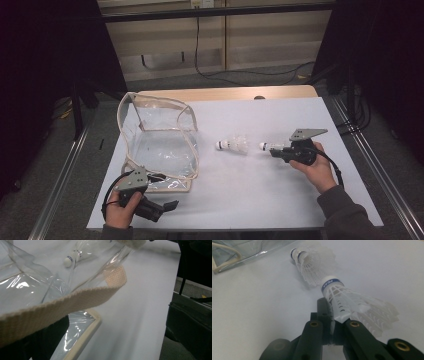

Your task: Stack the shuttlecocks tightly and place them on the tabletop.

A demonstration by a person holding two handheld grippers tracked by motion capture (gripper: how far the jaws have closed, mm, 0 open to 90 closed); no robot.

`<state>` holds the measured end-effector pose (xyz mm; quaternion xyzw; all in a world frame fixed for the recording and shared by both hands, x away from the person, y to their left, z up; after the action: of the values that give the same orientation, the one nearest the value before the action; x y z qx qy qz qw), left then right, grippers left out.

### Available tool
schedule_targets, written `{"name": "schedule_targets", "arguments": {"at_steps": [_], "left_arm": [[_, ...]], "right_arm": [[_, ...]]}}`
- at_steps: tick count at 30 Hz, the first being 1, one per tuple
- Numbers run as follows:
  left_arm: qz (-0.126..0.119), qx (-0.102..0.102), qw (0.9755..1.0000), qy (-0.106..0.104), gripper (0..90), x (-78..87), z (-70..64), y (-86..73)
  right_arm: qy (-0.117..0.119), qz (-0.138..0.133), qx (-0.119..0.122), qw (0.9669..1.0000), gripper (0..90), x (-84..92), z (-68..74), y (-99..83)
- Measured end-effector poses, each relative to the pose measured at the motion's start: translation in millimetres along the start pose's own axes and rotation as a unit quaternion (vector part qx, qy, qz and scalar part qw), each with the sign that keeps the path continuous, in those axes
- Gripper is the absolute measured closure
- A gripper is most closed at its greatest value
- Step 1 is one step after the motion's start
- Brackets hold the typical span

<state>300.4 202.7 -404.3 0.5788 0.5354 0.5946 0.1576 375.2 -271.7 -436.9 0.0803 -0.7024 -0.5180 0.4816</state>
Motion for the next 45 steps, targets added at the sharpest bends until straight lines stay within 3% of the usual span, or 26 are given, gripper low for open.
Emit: {"name": "schedule_targets", "arguments": {"at_steps": [14,29,36,43,45], "left_arm": [[-0.001,0.000,1.0000,-0.001,4.7,0.5,0.2,0.0],[-0.003,-0.001,1.0000,-0.001,4.8,0.9,0.6,0.0],[-0.002,-0.001,1.0000,-0.001,4.9,1.6,0.6,0.0],[-0.004,0.000,1.0000,-0.001,4.9,1.4,0.2,0.1],[-0.003,-0.002,1.0000,-0.001,4.9,1.7,0.7,0.2]], "right_arm": [[0.002,0.012,0.025,0.9996,87.2,-13.2,3.8,14.7],[0.008,0.021,0.021,0.9995,89.9,-19.2,2.8,20.6],[0.010,0.041,0.009,0.9991,89.4,-18.3,1.4,18.6],[0.022,0.094,0.008,0.9953,88.3,-20.5,0.6,9.4],[0.022,0.097,0.009,0.9950,89.0,-21.1,0.7,7.1]]}}
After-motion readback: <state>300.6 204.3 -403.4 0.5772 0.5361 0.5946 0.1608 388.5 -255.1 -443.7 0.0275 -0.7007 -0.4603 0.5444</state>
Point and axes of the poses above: each handheld gripper's, and its own axes: x roughly backward along the jaws, y roughly out of its top, z roughly to its left, the point moved 1 cm from there along -x, roughly forward along the jaws, and after that the axes turned 8 degrees about x, right-handed, at the moved point
